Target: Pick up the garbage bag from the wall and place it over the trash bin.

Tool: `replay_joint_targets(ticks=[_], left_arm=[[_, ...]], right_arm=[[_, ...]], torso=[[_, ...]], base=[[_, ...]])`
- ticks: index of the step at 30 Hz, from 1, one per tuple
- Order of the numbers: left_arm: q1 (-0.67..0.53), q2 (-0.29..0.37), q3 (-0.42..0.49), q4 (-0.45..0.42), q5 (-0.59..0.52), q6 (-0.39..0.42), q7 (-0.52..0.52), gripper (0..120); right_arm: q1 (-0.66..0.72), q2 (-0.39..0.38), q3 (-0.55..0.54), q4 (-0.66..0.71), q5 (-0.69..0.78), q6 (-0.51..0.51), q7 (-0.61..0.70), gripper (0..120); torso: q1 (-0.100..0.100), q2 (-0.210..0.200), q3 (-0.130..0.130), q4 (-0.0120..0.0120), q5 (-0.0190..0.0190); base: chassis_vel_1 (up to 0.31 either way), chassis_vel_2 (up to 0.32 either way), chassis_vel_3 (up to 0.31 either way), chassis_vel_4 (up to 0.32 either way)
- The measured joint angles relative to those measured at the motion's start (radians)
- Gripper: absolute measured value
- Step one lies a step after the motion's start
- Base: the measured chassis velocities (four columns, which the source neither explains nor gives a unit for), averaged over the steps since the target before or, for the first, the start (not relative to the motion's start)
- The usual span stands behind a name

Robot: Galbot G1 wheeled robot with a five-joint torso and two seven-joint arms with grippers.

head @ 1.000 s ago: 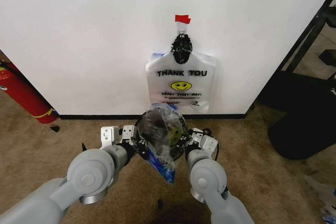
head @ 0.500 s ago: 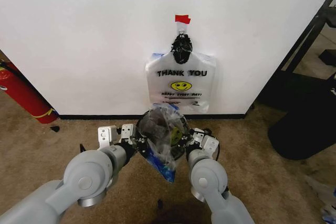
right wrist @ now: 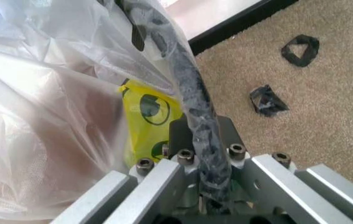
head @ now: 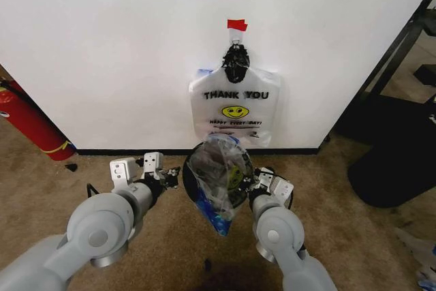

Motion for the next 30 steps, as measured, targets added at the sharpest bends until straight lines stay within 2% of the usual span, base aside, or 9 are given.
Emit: replay_joint_targets(ticks=[5, 8, 10, 15, 16, 18, 20, 23, 30], left_arm=[[-0.028, -0.009, 0.022, -0.014, -0.06, 0.017, 0.02, 6], [-0.042, -0.017, 0.045, -0.004, -0.067, 0.031, 0.02, 21], [-0.044, -0.02, 0.05, 0.003, -0.067, 0.034, 0.018, 24], [-0.044, -0.023, 0.058, 0.028, -0.061, 0.036, 0.014, 43], [-0.045, -0.024, 0.062, 0.032, -0.055, 0.036, 0.014, 50], [-0.046, -0.024, 0.064, 0.033, -0.053, 0.036, 0.013, 51], [-0.051, -0.024, 0.075, 0.038, -0.043, 0.036, 0.013, 63], [-0.052, -0.025, 0.081, 0.04, -0.034, 0.036, 0.012, 72], [-0.051, -0.015, 0.067, 0.021, -0.035, 0.035, 0.01, 59]], right_arm=[[-0.001, 0.002, -0.004, -0.001, -0.009, 0.0, -0.001, 0], [-0.005, 0.003, -0.006, 0.0, -0.013, -0.001, -0.003, 0], [-0.005, 0.003, -0.007, 0.001, -0.013, -0.001, -0.004, 0], [-0.004, 0.001, -0.007, 0.006, -0.011, -0.002, -0.006, 0], [-0.003, 0.0, -0.007, 0.006, -0.011, -0.002, -0.007, 0], [-0.002, 0.0, -0.007, 0.006, -0.011, -0.002, -0.007, 0], [0.0, 0.001, -0.008, 0.006, -0.01, -0.002, -0.007, 0], [0.001, 0.001, -0.011, 0.005, -0.01, -0.003, -0.007, 0], [0.008, -0.002, -0.005, 0.002, -0.007, -0.004, -0.008, 0]], torso=[[0.0, 0.0, 0.0, 0.0, 0.0001], [0.0, 0.0, 0.0, 0.0, 0.0], [0.0, 0.0, 0.0, 0.0, 0.0], [0.0, 0.0, 0.0, 0.0001, 0.0], [0.0, 0.0, 0.0, 0.0, 0.0], [0.0, 0.0, 0.0, 0.0001, 0.0], [0.0, 0.0, 0.0, 0.0, 0.0], [0.0, 0.0, 0.0, 0.0, 0.0], [0.0, 0.0, 0.0, -0.0001, 0.0]], base=[[0.0, 0.0, 0.0, 0.0], [0.0, 0.0, 0.0, 0.0], [0.0, 0.0, 0.0, 0.0], [0.0, 0.0, 0.0, 0.0], [0.0, 0.0, 0.0, 0.0], [0.0, 0.0, 0.0, 0.0], [0.0, 0.0, 0.0, 0.0], [0.0, 0.0, 0.0, 0.0], [0.0, 0.0, 0.0, 0.0]])
